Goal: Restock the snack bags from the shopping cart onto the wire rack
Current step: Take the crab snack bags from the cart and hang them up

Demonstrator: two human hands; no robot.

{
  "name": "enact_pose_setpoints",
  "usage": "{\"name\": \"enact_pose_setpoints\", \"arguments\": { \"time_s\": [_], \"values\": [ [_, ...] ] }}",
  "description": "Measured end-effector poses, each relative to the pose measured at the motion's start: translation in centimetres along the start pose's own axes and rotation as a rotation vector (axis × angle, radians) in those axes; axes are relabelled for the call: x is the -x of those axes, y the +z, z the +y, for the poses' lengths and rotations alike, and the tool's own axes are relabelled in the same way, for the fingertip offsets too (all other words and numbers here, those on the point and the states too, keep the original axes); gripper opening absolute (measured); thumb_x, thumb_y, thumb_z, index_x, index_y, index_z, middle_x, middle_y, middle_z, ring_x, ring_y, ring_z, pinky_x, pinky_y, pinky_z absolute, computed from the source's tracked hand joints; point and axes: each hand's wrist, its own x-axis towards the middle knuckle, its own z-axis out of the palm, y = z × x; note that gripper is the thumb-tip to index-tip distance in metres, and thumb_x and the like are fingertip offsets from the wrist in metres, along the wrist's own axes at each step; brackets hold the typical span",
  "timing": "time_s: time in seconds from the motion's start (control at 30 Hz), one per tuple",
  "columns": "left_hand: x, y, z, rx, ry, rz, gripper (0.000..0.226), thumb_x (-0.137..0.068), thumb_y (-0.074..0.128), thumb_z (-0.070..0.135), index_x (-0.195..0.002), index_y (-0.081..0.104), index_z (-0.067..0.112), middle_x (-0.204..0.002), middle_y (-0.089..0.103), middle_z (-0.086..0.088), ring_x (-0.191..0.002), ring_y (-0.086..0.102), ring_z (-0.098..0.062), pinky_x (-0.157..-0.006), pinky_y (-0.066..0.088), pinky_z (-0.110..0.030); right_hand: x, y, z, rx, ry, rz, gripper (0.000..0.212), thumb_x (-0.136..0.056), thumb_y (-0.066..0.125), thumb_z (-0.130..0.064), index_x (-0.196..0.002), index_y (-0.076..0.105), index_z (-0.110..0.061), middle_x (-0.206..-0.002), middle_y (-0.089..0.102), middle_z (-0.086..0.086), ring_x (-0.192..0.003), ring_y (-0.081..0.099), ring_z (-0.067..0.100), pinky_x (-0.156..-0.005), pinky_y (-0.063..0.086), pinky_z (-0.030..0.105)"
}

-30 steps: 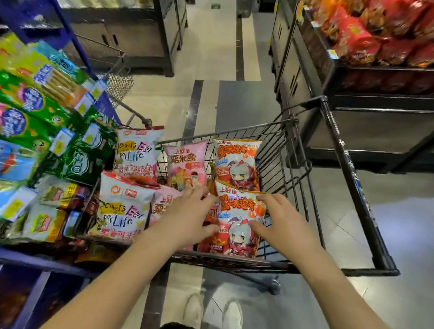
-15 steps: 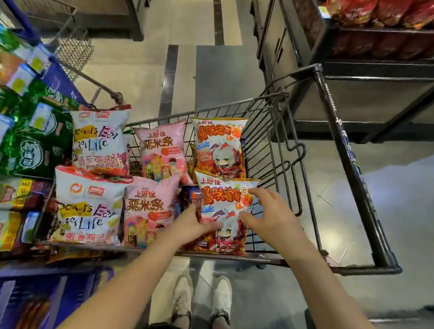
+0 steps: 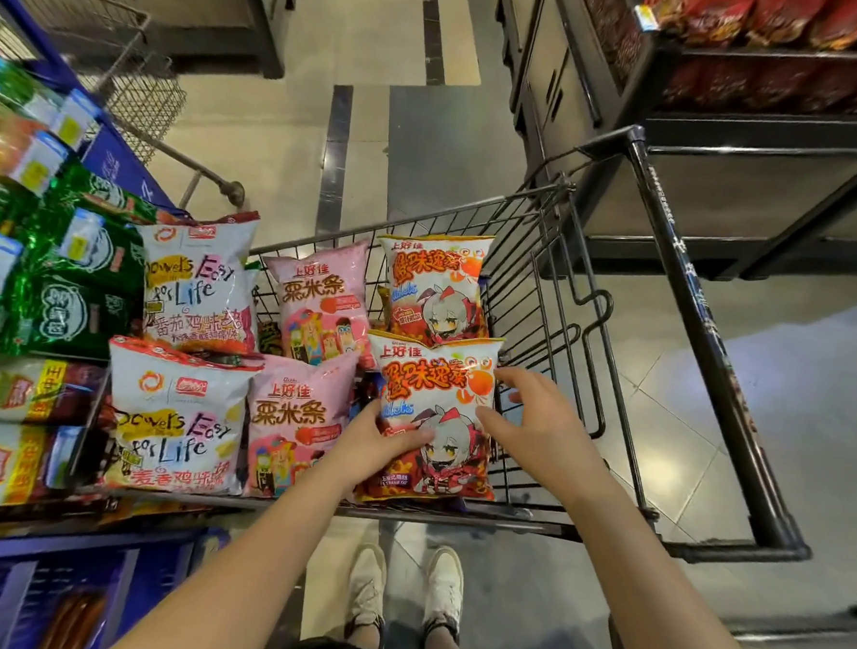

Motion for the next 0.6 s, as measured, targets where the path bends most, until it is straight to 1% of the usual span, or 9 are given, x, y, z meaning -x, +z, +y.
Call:
{"name": "enact_pose_setpoints", "arguments": {
  "time_s": [0.07, 0.2, 0.3, 0.37, 0.4, 0.47, 0.53, 0.57, 0.6],
  "values": [
    [0.3, -0.8, 0.4, 0.028, 0.015, 0.02, 0.071, -0.071, 0.089, 0.055, -0.13, 0.056, 0.034, -0.121, 0.07, 0.011, -0.109, 0.068, -0.009, -0.095, 0.053, -0.03, -0.5, -0.3, -0.3, -0.052, 0.003, 0.012, 0.052, -0.095, 0.067, -0.043, -0.143, 0.051, -0.029, -0.137, 0.054, -0.007, -0.123, 0.053, 0.008, -0.096, 0.043, 0.025],
    [0.9, -3.3, 1.7, 0.039, 0.045, 0.071, 0.089, -0.06, 0.084, 0.074, -0.135, 0.055, 0.036, -0.125, 0.07, 0.012, -0.112, 0.067, -0.011, -0.103, 0.053, -0.041, -2.1, -1.2, -1.1, -0.087, 0.008, 0.04, 0.046, -0.097, 0.066, -0.037, -0.139, 0.055, -0.024, -0.129, 0.058, -0.004, -0.11, 0.054, 0.008, -0.088, 0.04, 0.022],
    [1.4, -5.3, 2.7, 0.066, 0.07, 0.126, 0.084, -0.067, 0.083, 0.07, -0.137, 0.052, 0.034, -0.126, 0.066, 0.012, -0.116, 0.065, -0.014, -0.102, 0.052, -0.037, -4.1, -1.3, -1.6, -0.155, 0.054, 0.031, 0.044, -0.097, 0.068, -0.031, -0.138, 0.055, -0.019, -0.112, 0.058, -0.014, -0.109, 0.056, 0.009, -0.085, 0.043, 0.021],
    [1.5, -6.7, 3.1, 0.116, 0.086, 0.142, 0.084, -0.069, 0.084, 0.066, -0.14, 0.051, 0.035, -0.127, 0.067, 0.011, -0.117, 0.065, -0.014, -0.1, 0.051, -0.035, -5.7, -1.0, -2.0, -0.189, 0.082, 0.02, 0.049, -0.096, 0.071, -0.03, -0.139, 0.053, -0.015, -0.104, 0.056, -0.021, -0.104, 0.058, 0.006, -0.076, 0.043, 0.013],
    [1.6, -7.5, 3.4, 0.15, 0.083, 0.15, 0.086, -0.067, 0.086, 0.065, -0.14, 0.051, 0.035, -0.127, 0.067, 0.01, -0.116, 0.066, -0.014, -0.101, 0.052, -0.036, -6.7, -0.8, -2.0, -0.196, 0.097, 0.014, 0.054, -0.095, 0.072, -0.032, -0.141, 0.05, -0.014, -0.107, 0.057, -0.018, -0.101, 0.057, 0.005, -0.072, 0.041, 0.009],
    [1.6, -8.9, 3.7, 0.236, 0.063, 0.174, 0.102, -0.053, 0.092, 0.07, -0.14, 0.051, 0.037, -0.127, 0.069, 0.006, -0.113, 0.069, -0.019, -0.103, 0.054, -0.043, -8.6, -0.4, -2.3, -0.204, 0.124, 0.0, 0.064, -0.093, 0.074, -0.034, -0.145, 0.044, -0.012, -0.115, 0.059, -0.008, -0.098, 0.056, 0.007, -0.064, 0.039, 0.007],
    [1.6, -10.3, 4.0, 0.337, 0.035, 0.194, 0.122, -0.035, 0.094, 0.074, -0.141, 0.051, 0.035, -0.127, 0.071, 0.001, -0.11, 0.072, -0.023, -0.102, 0.055, -0.049, -10.8, 0.1, -2.4, -0.21, 0.142, -0.006, 0.07, -0.092, 0.076, -0.034, -0.147, 0.04, -0.01, -0.111, 0.056, -0.01, -0.097, 0.057, 0.009, -0.062, 0.041, 0.009],
    [1.6, -10.9, 4.2, 0.39, 0.034, 0.197, 0.128, -0.028, 0.095, 0.073, -0.141, 0.051, 0.033, -0.125, 0.073, -0.002, -0.107, 0.074, -0.024, -0.1, 0.056, -0.049, -11.9, 0.4, -2.4, -0.211, 0.154, -0.004, 0.075, -0.09, 0.077, -0.035, -0.148, 0.038, -0.009, -0.11, 0.054, -0.011, -0.102, 0.057, 0.012, -0.067, 0.041, 0.012],
    [1.7, -11.4, 4.3, 0.441, 0.024, 0.193, 0.129, -0.025, 0.097, 0.069, -0.139, 0.053, 0.03, -0.122, 0.075, -0.004, -0.103, 0.076, -0.025, -0.097, 0.058, -0.047, -12.9, 0.8, -2.4, -0.209, 0.167, 0.003, 0.079, -0.089, 0.078, -0.037, -0.15, 0.036, -0.008, -0.115, 0.053, -0.007, -0.108, 0.056, 0.015, -0.075, 0.042, 0.018]
  ]
}}
